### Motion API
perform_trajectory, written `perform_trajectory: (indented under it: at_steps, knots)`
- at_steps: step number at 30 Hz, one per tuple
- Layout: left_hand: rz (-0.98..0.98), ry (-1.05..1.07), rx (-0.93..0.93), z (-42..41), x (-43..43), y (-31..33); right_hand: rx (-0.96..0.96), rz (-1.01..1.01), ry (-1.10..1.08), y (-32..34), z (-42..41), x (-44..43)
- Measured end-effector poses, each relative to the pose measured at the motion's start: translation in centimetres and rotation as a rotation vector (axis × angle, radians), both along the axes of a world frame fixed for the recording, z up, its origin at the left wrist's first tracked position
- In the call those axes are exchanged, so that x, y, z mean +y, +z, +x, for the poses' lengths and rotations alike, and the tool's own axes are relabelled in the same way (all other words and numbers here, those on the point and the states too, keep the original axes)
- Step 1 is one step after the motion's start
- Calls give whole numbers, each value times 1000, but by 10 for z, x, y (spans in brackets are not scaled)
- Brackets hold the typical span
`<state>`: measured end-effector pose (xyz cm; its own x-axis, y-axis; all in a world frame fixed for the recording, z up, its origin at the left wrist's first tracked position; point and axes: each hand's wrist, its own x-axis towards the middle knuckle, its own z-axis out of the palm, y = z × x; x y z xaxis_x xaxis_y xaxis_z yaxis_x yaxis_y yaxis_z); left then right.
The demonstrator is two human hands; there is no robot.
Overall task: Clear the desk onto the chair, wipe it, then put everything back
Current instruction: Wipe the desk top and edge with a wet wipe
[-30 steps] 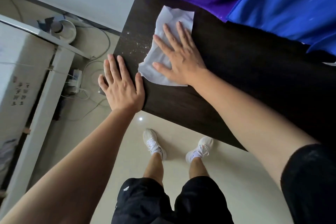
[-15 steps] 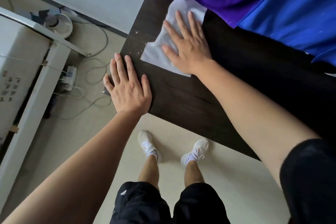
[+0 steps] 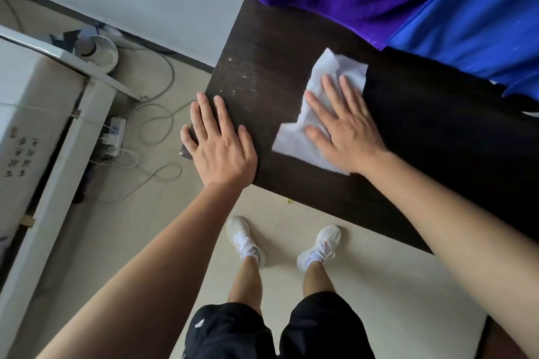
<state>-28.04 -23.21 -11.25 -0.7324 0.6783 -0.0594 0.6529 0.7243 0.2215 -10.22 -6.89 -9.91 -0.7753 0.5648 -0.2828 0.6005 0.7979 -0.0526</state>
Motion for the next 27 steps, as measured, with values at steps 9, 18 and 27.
perform_trajectory:
  at_steps: [9, 18, 27]
  knots:
    - [-11, -3, 25, -2, 0, -5, 93, -15, 152, 3, -174, 25]
    - [-10, 5, 9, 0, 1, -2, 80, -6, -56, 3, -38, 27]
    - [-28, -4, -20, -1, 1, -1, 126, -25, -155, 2, -164, 31]
